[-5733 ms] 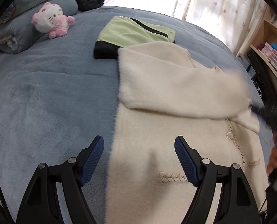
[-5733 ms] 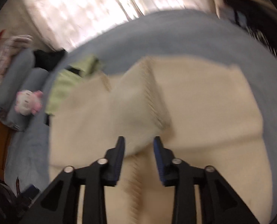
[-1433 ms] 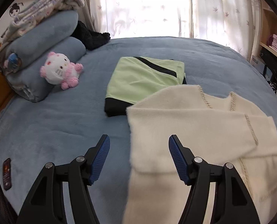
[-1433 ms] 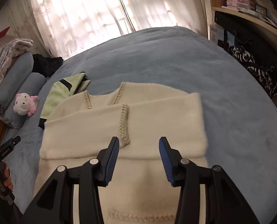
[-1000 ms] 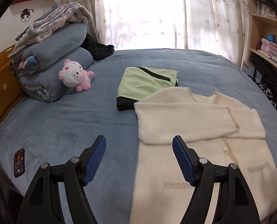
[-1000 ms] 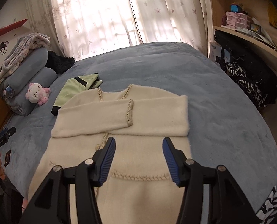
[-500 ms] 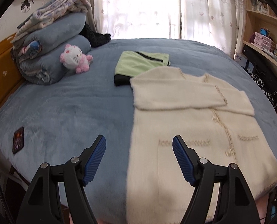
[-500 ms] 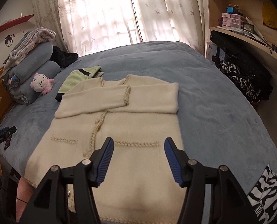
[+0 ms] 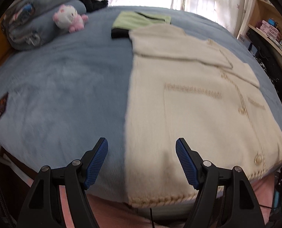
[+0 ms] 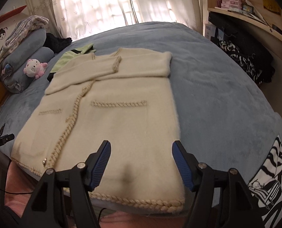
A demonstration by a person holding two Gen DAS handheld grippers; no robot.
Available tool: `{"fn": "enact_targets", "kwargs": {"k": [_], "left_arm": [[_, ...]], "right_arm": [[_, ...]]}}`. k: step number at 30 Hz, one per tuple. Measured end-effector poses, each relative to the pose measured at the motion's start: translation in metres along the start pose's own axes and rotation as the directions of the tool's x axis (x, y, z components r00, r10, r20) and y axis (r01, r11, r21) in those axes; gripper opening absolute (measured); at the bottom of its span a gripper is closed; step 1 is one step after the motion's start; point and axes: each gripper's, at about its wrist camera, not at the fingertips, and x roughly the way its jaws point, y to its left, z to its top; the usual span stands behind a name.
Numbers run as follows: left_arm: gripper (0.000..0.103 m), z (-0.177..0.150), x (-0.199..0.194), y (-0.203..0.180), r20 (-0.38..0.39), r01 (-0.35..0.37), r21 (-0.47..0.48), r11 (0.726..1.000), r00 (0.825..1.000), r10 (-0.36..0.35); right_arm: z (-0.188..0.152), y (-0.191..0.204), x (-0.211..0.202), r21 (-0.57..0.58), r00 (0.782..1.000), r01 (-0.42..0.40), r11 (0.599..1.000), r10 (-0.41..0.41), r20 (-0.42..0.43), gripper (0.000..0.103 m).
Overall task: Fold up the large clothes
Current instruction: 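Grasp the braided hem of the cardigan with both tools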
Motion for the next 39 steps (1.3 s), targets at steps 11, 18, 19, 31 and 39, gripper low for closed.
{"fn": "enact_targets", "kwargs": {"k": [11, 18, 19, 31, 39], "left_arm": [[0.072, -0.028, 0.029, 0.013, -0.078, 0.179, -0.041, 0.983, 0.98, -0.182], [0.072, -0.029, 0.037, 0.021, -0.085, 0.226, -0.049, 0.973, 0.97, -0.23], [0.072, -0.029, 0.039, 0.022, -0.087, 0.231, -0.046, 0.972, 0.968, -0.234], [0.075, -0.029, 0.047, 0.019, -0.106, 0.303, -0.051, 0.952, 0.946, -0.306], [0.076, -0.031, 0.056, 0.014, -0.135, 0.317, -0.033, 0.948, 0.938, -0.319]], "right_arm": [[-0.028, -0.029, 0.021, 0.037, 0.996, -0.007, 0.999, 0.011, -0.088, 0.067], [-0.04, -0.055, 0.022, 0.105, 0.992, -0.033, 0.994, 0.045, -0.117, 0.067], [-0.043, -0.057, 0.022, 0.109, 0.991, -0.036, 0.993, 0.05, -0.123, 0.067], [-0.045, -0.046, 0.039, 0.13, 0.953, -0.221, 0.967, 0.242, -0.179, 0.045], [-0.045, -0.041, 0.054, 0.194, 0.94, -0.245, 0.95, 0.282, -0.192, 0.029]]}}
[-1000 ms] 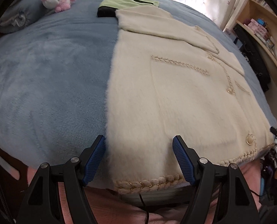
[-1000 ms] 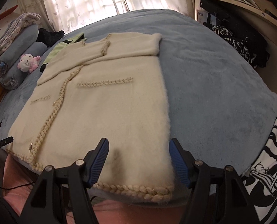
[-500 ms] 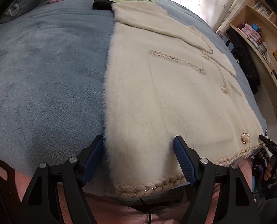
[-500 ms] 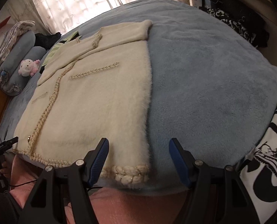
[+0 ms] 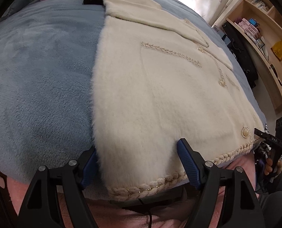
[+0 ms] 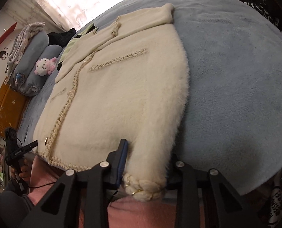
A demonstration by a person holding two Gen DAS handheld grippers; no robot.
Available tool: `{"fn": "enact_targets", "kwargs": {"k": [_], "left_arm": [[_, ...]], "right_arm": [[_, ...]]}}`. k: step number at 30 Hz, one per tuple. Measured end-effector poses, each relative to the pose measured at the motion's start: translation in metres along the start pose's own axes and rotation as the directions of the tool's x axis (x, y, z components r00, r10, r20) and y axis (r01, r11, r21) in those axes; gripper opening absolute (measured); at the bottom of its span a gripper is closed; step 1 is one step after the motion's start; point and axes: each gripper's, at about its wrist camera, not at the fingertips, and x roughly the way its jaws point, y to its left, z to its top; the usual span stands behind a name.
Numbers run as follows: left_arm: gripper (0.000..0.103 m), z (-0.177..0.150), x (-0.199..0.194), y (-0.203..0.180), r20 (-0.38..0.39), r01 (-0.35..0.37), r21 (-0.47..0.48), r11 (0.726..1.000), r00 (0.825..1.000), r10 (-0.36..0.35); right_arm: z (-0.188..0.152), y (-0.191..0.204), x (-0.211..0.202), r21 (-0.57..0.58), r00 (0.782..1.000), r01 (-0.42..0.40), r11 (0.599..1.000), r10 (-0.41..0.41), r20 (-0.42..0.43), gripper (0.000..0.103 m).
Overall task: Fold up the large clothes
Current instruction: 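Grasp the braided hem of the cardigan with both tools, then lift the hem with both tools and fold it up toward the collar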
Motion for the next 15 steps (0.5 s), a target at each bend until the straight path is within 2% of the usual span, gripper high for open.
{"fn": "enact_targets", "kwargs": {"k": [3, 4, 5, 7, 8, 11, 15], "left_arm": [[0.075, 0.001, 0.003, -0.002, -0.006, -0.015, -0.013, 1.0, 1.0, 0.015], [0.067, 0.002, 0.002, -0.007, -0.008, -0.028, -0.008, 1.0, 1.0, 0.028], [0.048, 0.002, 0.001, -0.01, -0.002, -0.032, -0.011, 0.999, 0.999, 0.032], [0.019, 0.004, -0.002, -0.015, -0.005, -0.008, -0.056, 0.998, 1.0, 0.008], [0.015, 0.006, -0.003, -0.016, -0.001, -0.016, -0.074, 0.997, 1.0, 0.016], [0.012, 0.009, -0.009, -0.026, 0.027, -0.043, -0.11, 0.993, 0.999, 0.046], [0.01, 0.015, -0.032, -0.03, 0.09, 0.006, -0.151, 0.989, 0.996, 0.008]], "right_arm": [[-0.001, 0.005, 0.0, 0.01, 1.0, 0.004, 1.0, -0.004, 0.007, 0.027], [-0.001, 0.006, 0.0, 0.012, 1.0, 0.009, 1.0, -0.009, 0.01, 0.026], [-0.001, 0.008, -0.001, 0.012, 1.0, 0.014, 1.0, -0.014, 0.012, 0.025], [-0.001, 0.012, -0.004, 0.013, 1.0, 0.02, 1.0, -0.02, 0.024, 0.024], [-0.001, 0.015, -0.005, 0.013, 0.999, 0.025, 1.0, -0.025, 0.03, 0.024], [0.001, 0.023, -0.013, 0.024, 0.998, 0.037, 0.999, -0.038, 0.055, 0.023], [0.004, 0.036, -0.036, 0.021, 0.992, 0.042, 0.999, -0.045, 0.115, 0.02]]}}
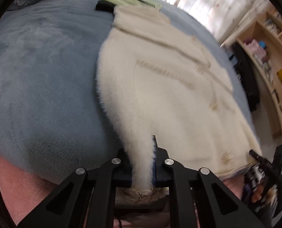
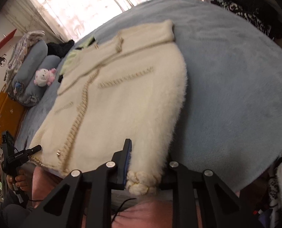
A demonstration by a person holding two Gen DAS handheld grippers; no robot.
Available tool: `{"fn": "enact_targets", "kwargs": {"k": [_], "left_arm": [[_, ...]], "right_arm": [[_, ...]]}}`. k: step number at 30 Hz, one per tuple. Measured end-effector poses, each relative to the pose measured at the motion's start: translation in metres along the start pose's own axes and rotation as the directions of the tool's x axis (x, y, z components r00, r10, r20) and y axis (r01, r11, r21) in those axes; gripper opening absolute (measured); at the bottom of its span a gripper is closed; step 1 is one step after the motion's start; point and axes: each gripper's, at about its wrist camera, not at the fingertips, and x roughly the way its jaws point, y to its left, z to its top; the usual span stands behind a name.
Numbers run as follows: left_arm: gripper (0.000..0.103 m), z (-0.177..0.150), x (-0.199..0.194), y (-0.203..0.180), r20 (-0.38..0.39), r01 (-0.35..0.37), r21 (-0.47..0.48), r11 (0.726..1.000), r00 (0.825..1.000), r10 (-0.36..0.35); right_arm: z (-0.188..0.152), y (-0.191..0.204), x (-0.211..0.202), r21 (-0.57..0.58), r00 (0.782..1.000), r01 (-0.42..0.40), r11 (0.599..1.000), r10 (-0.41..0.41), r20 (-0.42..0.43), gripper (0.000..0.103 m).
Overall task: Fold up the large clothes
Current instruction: 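Lift the hem with both tools and fold it up toward the collar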
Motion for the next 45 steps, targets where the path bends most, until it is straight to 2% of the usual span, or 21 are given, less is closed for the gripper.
{"fn": "enact_targets", "kwargs": {"k": [3, 12, 16, 20, 24, 27, 31, 33, 34, 36, 37, 38, 40, 41, 42, 43, 44, 45], "left_arm": [[0.01, 0.006, -0.027, -0.006, 0.062, 0.032, -0.006, 0.999, 0.998, -0.031], [0.009, 0.002, -0.099, -0.039, 0.155, 0.1, 0.036, 0.994, 0.982, -0.105], [0.009, 0.004, -0.127, -0.034, 0.177, 0.127, -0.017, 0.992, 0.977, -0.122], [0.009, 0.023, -0.137, -0.02, 0.212, 0.15, -0.087, 0.985, 0.969, -0.128], [0.009, 0.068, -0.133, -0.015, 0.261, 0.136, -0.11, 0.985, 0.96, -0.103], [0.009, 0.117, -0.116, -0.011, 0.284, 0.129, -0.124, 0.984, 0.955, -0.089], [0.01, 0.186, -0.086, -0.017, 0.297, 0.103, -0.113, 0.988, 0.953, -0.066], [0.011, 0.219, -0.065, -0.02, 0.3, 0.089, -0.116, 0.989, 0.953, -0.051], [0.014, 0.236, -0.052, -0.018, 0.295, 0.086, -0.135, 0.987, 0.955, -0.043], [0.02, 0.269, -0.022, -0.016, 0.254, 0.098, -0.156, 0.983, 0.965, -0.056], [0.023, 0.287, -0.003, -0.013, 0.224, 0.1, -0.172, 0.98, 0.973, -0.06], [0.025, 0.297, 0.01, -0.011, 0.199, 0.099, -0.178, 0.979, 0.978, -0.063], [0.029, 0.313, 0.041, -0.008, 0.142, 0.08, -0.195, 0.977, 0.988, -0.053], [0.036, 0.318, 0.052, -0.007, 0.126, 0.067, -0.185, 0.98, 0.991, -0.044], [0.041, 0.32, 0.06, -0.006, 0.133, 0.024, -0.168, 0.985, 0.991, -0.002], [0.055, 0.324, 0.067, -0.005, 0.158, -0.035, -0.155, 0.987, 0.986, 0.06], [0.07, 0.327, 0.072, -0.002, 0.169, -0.049, -0.15, 0.987, 0.983, 0.074], [0.075, 0.329, 0.077, 0.001, 0.175, -0.048, -0.149, 0.988, 0.982, 0.074]], "right_arm": [[0.006, 0.008, -0.026, -0.014, 0.998, -0.006, 1.0, 0.007, 0.057, 0.014], [0.005, 0.044, -0.08, -0.089, 0.991, -0.068, 0.994, 0.078, 0.112, 0.014], [0.01, 0.056, -0.104, -0.102, 0.985, -0.098, 0.99, 0.111, 0.132, 0.014], [0.027, 0.048, -0.114, -0.025, 0.974, -0.145, 0.989, 0.147, 0.17, 0.014], [0.067, 0.027, -0.104, 0.102, 0.962, -0.187, 0.977, 0.161, 0.22, 0.014], [0.104, 0.012, -0.084, 0.19, 0.958, -0.214, 0.958, 0.168, 0.231, 0.014], [0.177, -0.001, -0.043, 0.264, 0.961, -0.209, 0.942, 0.148, 0.232, 0.014], [0.21, -0.004, -0.022, 0.293, 0.961, -0.227, 0.929, 0.165, 0.223, 0.02], [0.228, -0.005, -0.009, 0.296, 0.963, -0.227, 0.928, 0.167, 0.213, 0.023], [0.263, -0.007, 0.018, 0.296, 0.969, -0.202, 0.934, 0.146, 0.201, 0.04], [0.275, -0.008, 0.027, 0.294, 0.969, -0.195, 0.936, 0.137, 0.207, 0.059], [0.281, -0.008, 0.034, 0.29, 0.967, -0.187, 0.939, 0.124, 0.22, 0.069], [0.293, -0.012, 0.049, 0.271, 0.965, -0.153, 0.95, 0.084, 0.247, 0.07], [0.295, -0.013, 0.055, 0.266, 0.967, -0.144, 0.953, 0.08, 0.24, 0.07], [0.297, -0.016, 0.066, 0.263, 0.973, -0.129, 0.956, 0.071, 0.22, 0.07], [0.298, -0.02, 0.08, 0.255, 0.981, -0.099, 0.962, 0.051, 0.188, 0.07], [0.296, -0.024, 0.09, 0.248, 0.986, -0.073, 0.966, 0.032, 0.167, 0.07], [0.295, -0.027, 0.101, 0.239, 0.99, -0.044, 0.97, 0.01, 0.143, 0.07]]}}
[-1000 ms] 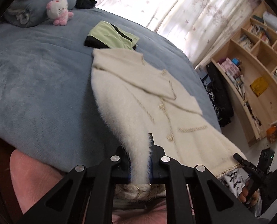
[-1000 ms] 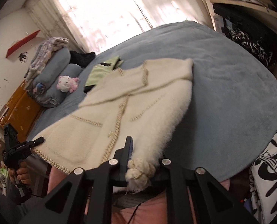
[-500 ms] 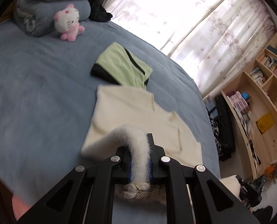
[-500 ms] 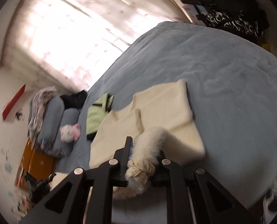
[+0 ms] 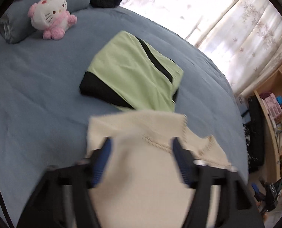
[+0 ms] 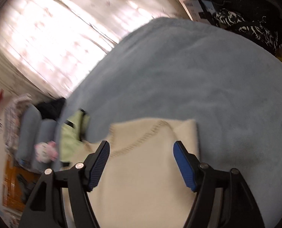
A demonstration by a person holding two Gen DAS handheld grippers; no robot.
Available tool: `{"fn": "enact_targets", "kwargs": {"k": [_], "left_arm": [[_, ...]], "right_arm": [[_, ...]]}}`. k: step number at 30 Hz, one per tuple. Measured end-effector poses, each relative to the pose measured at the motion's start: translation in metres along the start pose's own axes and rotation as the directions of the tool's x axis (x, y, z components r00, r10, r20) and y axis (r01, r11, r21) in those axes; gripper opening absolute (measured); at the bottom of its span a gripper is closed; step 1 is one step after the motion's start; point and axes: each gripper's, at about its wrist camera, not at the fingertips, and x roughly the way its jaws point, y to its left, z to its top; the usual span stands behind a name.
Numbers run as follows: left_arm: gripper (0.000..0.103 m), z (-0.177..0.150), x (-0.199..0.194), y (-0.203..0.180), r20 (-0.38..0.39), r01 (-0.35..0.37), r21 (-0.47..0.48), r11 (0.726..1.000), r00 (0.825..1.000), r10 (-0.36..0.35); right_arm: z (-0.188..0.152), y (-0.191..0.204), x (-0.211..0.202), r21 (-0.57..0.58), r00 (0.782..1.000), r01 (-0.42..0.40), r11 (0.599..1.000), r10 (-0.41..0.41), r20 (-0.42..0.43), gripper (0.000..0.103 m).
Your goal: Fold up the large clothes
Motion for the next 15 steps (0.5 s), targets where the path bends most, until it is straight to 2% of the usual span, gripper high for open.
{"fn": "enact_targets", "kwargs": {"k": [3, 6, 10, 15], "left_arm": [[0.076, 0.003, 0.024, 0.005, -0.021, -0.049, 0.046, 0.998, 0.999, 0.05], [0.076, -0.004, 0.05, 0.005, -0.058, -0.122, 0.15, 0.981, 0.99, 0.132], [0.076, -0.017, 0.083, 0.002, -0.061, -0.199, 0.286, 0.937, 0.972, 0.225], [0.075, -0.025, 0.104, 0.006, -0.042, -0.234, 0.39, 0.891, 0.961, 0.272]], "right_arm": [[-0.008, -0.01, 0.027, -0.036, 0.997, 0.057, 0.998, -0.059, -0.05, 0.07], [-0.012, -0.019, 0.056, -0.05, 0.992, 0.074, 0.996, -0.079, -0.103, 0.07], [-0.008, -0.02, 0.088, -0.089, 0.985, 0.091, 0.992, -0.103, -0.135, 0.07], [-0.006, 0.002, 0.122, -0.203, 0.975, 0.118, 0.972, -0.152, -0.163, 0.07]]}}
